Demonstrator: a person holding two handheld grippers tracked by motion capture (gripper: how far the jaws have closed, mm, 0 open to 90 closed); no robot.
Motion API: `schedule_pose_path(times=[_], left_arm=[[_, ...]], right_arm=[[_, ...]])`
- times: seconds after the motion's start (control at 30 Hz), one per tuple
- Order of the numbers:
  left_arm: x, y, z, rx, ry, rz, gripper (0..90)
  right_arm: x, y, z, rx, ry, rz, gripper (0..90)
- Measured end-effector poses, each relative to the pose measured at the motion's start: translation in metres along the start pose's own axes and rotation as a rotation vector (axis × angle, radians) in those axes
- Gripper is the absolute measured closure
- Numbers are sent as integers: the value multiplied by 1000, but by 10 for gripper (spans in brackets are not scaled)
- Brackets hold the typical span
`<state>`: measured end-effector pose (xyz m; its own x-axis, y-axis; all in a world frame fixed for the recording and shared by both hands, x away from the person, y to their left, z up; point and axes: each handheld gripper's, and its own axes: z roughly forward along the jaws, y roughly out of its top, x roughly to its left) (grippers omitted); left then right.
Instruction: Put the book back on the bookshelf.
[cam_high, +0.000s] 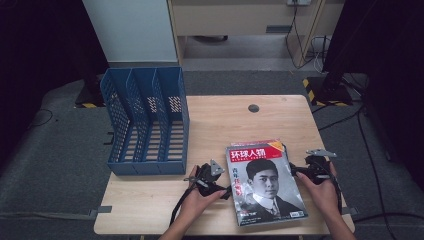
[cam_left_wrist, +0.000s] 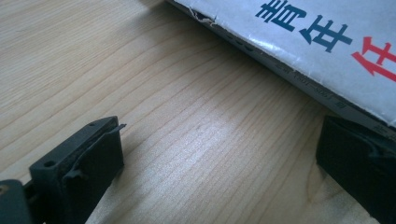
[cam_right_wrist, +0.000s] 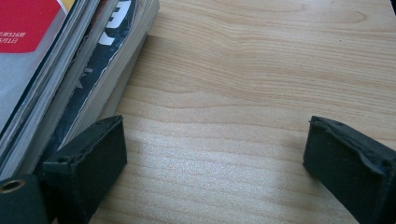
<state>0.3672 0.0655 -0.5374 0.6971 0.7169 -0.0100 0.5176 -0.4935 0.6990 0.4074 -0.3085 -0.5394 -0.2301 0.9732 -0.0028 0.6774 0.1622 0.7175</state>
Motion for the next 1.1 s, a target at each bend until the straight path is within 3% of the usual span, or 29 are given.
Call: schedule_pose_path(times=[0.3, 0.47, 0.53, 0.57, 0.63, 0.73, 0.8, 0.9, 0.97, 1.03, 1.1], left_arm=[[0, 0, 0, 0, -3, 2, 0], [1, 0, 0, 1, -6, 6, 0], [1, 0, 0, 1, -8, 6, 0], [2, 0, -1, -5, -6, -14, 6], [5, 1, -4, -18, -10, -63, 42], [6, 2, -10, -42, 2, -95, 81], [5, 4, -17, -60, 28, -82, 111], [4, 6, -23, -92, 19, -97, 118], [1, 8, -27, -101, 25, -82, 122], [-3, 10, -30, -119, 27, -75, 136], [-7, 11, -33, -124, 1, -70, 148]], right_arm=[[-4, -3, -4, -5, 25, -10, 87], [-3, -4, -5, 8, 44, -42, 42], [-3, -3, -9, -12, 41, -52, 50], [-3, -2, -13, -35, 62, -47, 52], [-3, 0, -20, -65, 88, -38, 119], [0, 2, -27, -89, 134, -51, 203], [6, 4, -38, -130, 176, -77, 366], [8, 6, -44, -156, 208, -94, 407], [8, 8, -46, -176, 226, -75, 437], [8, 9, -48, -189, 237, -88, 462], [12, 9, -50, -193, 262, -94, 470]])
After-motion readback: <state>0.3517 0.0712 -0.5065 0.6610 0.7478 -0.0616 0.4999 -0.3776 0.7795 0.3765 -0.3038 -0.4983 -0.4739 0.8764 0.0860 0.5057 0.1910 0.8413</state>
